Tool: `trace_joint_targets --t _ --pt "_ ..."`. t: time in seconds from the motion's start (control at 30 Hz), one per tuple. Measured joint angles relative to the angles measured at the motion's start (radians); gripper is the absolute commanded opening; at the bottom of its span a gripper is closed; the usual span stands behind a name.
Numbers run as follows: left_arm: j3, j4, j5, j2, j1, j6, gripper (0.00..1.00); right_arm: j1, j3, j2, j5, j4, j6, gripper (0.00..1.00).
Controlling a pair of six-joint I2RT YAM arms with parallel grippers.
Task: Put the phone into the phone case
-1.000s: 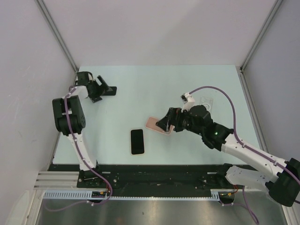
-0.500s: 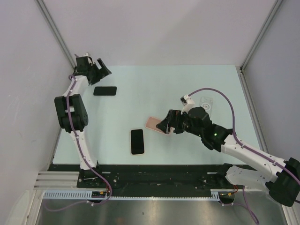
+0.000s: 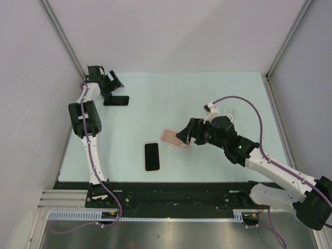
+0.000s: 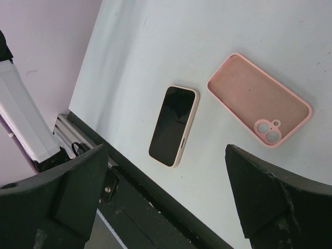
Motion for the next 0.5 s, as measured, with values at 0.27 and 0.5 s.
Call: trace_joint_targets --t 0.27,0.5 --pt "0.021 -0.052 -0.04 0.002 -0.001 0.017 0.99 -0.017 0.0 0.0 -0.025 0.003 0.0 0.97" --pt "0.021 -0.103 -0.073 0.002 -0.001 0.048 1.0 -0.017 0.0 -0.016 -0.034 -0.003 0.001 0.97"
